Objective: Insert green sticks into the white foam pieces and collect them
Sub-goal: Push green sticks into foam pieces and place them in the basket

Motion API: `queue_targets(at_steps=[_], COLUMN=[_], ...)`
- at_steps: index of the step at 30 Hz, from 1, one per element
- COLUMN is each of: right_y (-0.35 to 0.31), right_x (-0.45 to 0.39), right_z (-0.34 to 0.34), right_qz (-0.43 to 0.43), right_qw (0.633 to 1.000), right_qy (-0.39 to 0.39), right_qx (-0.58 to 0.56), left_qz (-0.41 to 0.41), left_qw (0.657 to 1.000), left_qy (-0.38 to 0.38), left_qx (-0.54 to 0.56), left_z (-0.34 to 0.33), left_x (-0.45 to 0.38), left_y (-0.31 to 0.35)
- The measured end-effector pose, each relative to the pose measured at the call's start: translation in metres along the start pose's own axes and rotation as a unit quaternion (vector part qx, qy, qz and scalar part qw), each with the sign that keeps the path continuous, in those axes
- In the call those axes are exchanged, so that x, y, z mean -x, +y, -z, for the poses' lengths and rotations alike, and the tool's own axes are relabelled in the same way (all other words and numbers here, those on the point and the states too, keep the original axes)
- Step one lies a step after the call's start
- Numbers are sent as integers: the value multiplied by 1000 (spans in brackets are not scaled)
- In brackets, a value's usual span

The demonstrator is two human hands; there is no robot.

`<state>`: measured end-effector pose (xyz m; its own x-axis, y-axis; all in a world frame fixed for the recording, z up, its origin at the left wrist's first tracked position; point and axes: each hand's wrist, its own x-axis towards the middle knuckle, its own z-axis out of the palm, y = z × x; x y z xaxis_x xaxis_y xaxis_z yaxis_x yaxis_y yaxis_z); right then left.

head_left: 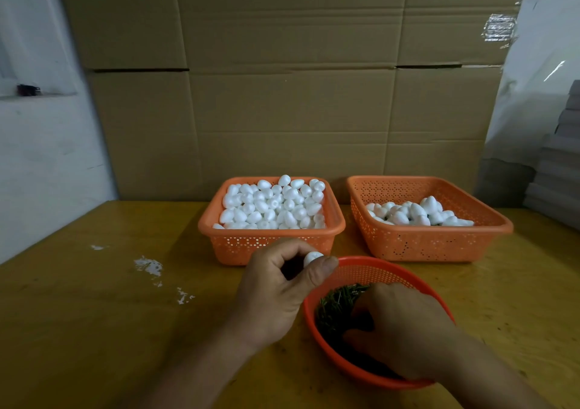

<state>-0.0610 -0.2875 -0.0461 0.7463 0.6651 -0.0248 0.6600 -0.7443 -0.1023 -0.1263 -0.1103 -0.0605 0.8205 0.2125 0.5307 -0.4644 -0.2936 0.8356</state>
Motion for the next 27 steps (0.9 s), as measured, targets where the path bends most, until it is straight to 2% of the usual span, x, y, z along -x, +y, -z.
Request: queue_targets(at_steps=[5, 12, 17, 27], right_y=[0, -6, -3, 7], right_x=[-1, 0, -1, -3], right_z=[0, -3, -2, 1], right_qz=[5, 14, 1, -14], right_qw=[1000, 999, 1000, 994], right_qy=[-7, -13, -14, 78], right_qx=[-8, 30, -9, -77], left_qz=[-4, 35, 65, 158], left_qw=[1000, 999, 996, 967], left_qy=[-24, -14, -16, -29], left_qx=[7, 33, 61, 197], left_z=[-3, -4, -6, 0], left_x=[2, 4, 4, 2], left_y=[1, -1, 2, 6])
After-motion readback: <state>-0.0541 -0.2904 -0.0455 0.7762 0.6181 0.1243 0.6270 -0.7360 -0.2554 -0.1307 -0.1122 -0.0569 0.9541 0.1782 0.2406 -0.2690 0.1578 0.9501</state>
